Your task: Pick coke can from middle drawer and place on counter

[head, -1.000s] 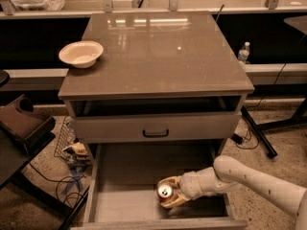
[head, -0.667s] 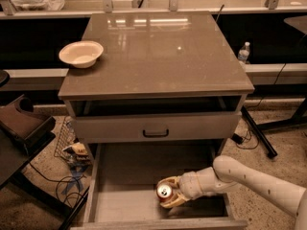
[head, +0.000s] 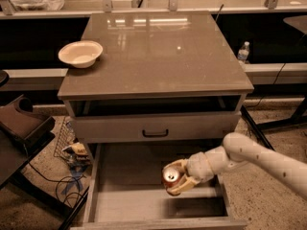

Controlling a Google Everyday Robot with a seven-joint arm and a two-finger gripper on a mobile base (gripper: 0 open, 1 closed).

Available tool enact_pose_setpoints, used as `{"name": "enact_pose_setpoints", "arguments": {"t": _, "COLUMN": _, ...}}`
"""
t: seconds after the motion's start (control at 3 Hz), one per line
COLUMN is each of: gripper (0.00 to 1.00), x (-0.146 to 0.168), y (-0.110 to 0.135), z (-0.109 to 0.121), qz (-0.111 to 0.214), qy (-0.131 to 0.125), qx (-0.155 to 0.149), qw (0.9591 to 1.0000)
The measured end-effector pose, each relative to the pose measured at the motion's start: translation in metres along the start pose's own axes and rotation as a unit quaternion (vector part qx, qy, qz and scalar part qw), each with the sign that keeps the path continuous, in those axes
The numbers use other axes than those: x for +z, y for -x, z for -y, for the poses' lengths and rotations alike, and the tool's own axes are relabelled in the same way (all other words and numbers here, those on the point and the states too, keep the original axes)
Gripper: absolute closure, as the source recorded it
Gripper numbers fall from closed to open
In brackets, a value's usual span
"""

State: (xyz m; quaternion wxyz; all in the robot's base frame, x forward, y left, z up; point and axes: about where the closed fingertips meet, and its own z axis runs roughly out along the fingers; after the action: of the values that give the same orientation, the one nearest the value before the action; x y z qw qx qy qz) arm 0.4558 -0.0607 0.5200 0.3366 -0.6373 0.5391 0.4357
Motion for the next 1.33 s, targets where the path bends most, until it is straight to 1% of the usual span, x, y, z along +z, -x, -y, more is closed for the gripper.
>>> {"name": "enact_pose_setpoints", "arguments": {"t": 0.33, "gripper": 1.00, "x": -0.047, "y": 0.052, "z": 0.004, "qz": 0.035, "qy": 0.015, "qx": 0.010, "qw": 0.9992}}
{"name": "enact_pose_setpoints", "arguments": {"t": 0.67, "gripper": 1.00, "x": -0.097, "y": 0.101, "z": 0.011, "qz": 0.069, "qy": 0.015, "qx": 0.011, "qw": 0.9975}}
{"name": "enact_pose_setpoints", "arguments": {"t": 1.0, "gripper": 1.00, "x": -0.146, "y": 0.153, "z": 0.019, "qz": 0.089, "qy": -0.006, "qx": 0.007, "qw": 0.9960}}
{"name": "enact_pose_setpoints", "arguments": {"t": 1.33, "gripper": 1.00, "x": -0.182, "y": 0.200, "z": 0.021, "qz": 0.092, "qy": -0.035, "qx": 0.007, "qw": 0.9952}}
